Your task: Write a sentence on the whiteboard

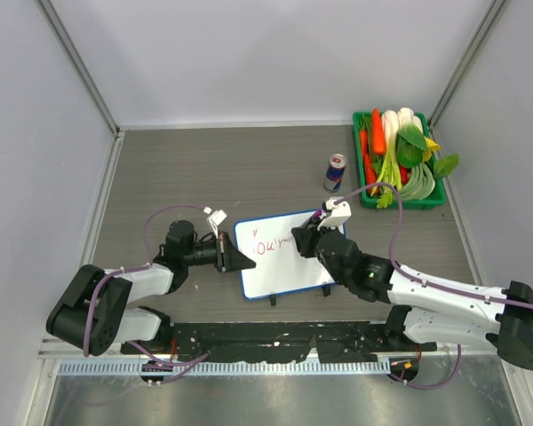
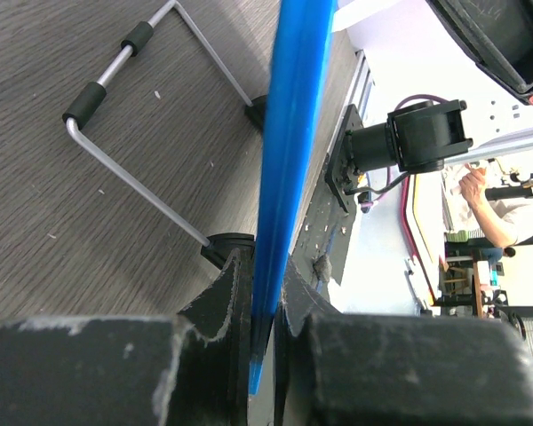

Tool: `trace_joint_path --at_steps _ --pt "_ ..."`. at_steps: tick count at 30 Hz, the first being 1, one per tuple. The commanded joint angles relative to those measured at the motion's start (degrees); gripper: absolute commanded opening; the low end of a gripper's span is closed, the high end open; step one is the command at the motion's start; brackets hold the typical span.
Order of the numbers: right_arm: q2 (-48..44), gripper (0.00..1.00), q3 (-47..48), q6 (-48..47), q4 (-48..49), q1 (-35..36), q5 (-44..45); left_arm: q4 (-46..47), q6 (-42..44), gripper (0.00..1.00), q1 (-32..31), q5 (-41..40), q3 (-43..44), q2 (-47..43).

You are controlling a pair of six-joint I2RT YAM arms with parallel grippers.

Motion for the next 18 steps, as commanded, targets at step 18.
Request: trace_joint_path --at_steps 18 --pt "-1.1 0.01 -1.5 1.2 2.8 0.0 -1.4 -4.6 1.5 0.0 0.2 -6.0 0.3 1.6"
